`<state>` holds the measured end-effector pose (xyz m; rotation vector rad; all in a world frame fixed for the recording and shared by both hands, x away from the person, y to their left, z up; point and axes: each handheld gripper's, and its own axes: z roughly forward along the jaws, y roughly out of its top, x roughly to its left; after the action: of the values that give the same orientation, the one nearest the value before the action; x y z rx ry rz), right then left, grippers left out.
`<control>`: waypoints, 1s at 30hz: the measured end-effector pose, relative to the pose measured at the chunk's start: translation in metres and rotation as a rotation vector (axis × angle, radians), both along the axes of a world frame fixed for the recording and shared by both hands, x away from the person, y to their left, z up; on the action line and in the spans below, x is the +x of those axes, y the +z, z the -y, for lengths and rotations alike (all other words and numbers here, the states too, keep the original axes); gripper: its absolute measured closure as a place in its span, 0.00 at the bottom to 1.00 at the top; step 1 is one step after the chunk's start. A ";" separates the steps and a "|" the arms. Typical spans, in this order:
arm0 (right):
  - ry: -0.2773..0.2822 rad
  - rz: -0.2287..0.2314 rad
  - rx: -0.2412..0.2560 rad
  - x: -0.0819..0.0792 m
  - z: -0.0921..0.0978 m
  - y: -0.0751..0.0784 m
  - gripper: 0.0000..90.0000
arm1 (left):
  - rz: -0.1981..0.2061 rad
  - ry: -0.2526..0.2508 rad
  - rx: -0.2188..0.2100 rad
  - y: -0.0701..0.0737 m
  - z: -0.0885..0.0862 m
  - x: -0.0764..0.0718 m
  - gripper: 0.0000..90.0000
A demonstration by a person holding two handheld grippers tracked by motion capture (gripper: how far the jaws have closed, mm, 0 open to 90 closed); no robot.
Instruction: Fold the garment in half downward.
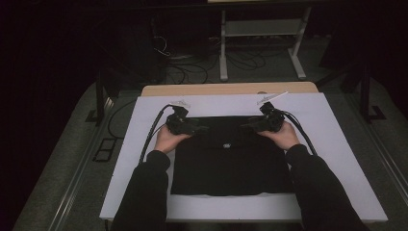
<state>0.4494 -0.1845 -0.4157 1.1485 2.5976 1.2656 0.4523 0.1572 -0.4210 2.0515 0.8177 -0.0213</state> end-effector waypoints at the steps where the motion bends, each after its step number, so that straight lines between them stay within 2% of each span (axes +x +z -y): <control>1: -0.004 0.003 -0.003 0.000 -0.001 -0.001 0.50 | -0.008 0.005 -0.006 -0.001 0.000 0.000 0.32; 3: -0.015 0.002 -0.005 0.001 -0.001 -0.002 0.51 | -0.017 0.004 -0.014 -0.004 0.000 0.002 0.34; 8: -0.035 -0.007 -0.016 0.005 0.000 -0.008 0.53 | -0.009 0.012 -0.016 -0.008 0.004 0.003 0.44; 10: -0.036 -0.010 -0.014 0.006 0.001 -0.010 0.55 | -0.002 0.005 -0.008 -0.010 0.005 0.004 0.47; 14: -0.041 -0.010 -0.027 0.007 0.000 -0.012 0.59 | -0.020 0.008 -0.007 -0.012 0.005 0.004 0.54; 17: -0.035 -0.003 -0.036 0.006 0.000 -0.013 0.63 | -0.018 0.014 0.013 -0.012 0.005 0.004 0.62; 21: -0.014 -0.013 -0.038 0.006 -0.003 -0.015 0.72 | -0.013 0.017 0.012 -0.010 0.005 0.001 0.78; 23: -0.005 -0.008 -0.052 0.005 -0.005 -0.015 0.77 | -0.018 0.014 0.025 -0.010 0.005 0.001 0.82; 26: 0.005 0.003 -0.055 0.004 -0.005 -0.014 0.93 | -0.039 0.009 0.033 -0.011 0.003 0.002 0.90; 29: 0.021 -0.004 -0.043 0.003 -0.005 -0.012 0.95 | -0.032 0.017 0.036 -0.011 0.002 0.000 0.94; 30: 0.024 -0.007 -0.045 0.002 -0.005 -0.012 0.95 | -0.033 0.022 0.023 -0.011 0.002 -0.001 0.94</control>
<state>0.4516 -0.1791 -0.4276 1.1197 2.6386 1.2027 0.4511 0.1552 -0.4320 2.0686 0.8643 -0.0332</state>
